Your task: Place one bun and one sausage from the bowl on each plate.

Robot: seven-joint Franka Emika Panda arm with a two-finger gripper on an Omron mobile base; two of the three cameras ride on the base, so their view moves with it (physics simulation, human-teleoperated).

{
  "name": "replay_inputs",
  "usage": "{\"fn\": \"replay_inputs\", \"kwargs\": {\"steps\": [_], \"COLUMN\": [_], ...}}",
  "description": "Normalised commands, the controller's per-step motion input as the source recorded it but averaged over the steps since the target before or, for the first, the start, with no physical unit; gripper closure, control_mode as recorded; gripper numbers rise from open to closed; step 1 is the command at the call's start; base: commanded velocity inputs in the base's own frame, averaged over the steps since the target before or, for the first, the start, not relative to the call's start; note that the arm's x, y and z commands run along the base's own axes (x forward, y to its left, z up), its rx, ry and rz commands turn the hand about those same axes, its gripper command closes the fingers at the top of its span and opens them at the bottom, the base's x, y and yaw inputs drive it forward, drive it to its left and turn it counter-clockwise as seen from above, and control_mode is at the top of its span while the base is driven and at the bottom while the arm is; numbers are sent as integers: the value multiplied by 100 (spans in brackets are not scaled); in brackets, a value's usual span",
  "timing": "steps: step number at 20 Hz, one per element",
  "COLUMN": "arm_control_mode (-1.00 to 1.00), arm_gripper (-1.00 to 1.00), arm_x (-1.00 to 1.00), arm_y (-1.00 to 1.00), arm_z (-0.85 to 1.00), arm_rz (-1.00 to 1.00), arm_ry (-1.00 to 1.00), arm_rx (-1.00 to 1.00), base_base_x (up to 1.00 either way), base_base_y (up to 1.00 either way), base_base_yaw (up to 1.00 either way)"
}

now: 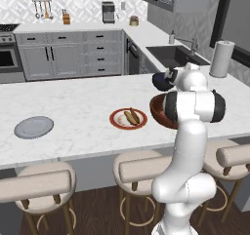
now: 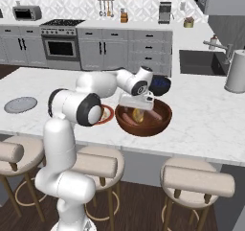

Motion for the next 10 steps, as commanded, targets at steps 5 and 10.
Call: {"fn": "replay_inputs", "kwargs": {"steps": [5, 10], "arm_control_mode": [-100, -100], "arm_gripper": [-100, -100], "arm_x": [-38, -16], "arm_y": [1, 0], "arm_z": [-16, -24], "arm_rz": [13, 11], "arm_ry": [2, 3], "arm_rx": [0, 0], "base_base_x": [0, 0], "base_base_y": [0, 0], "base_base_yaw": [0, 0]}}
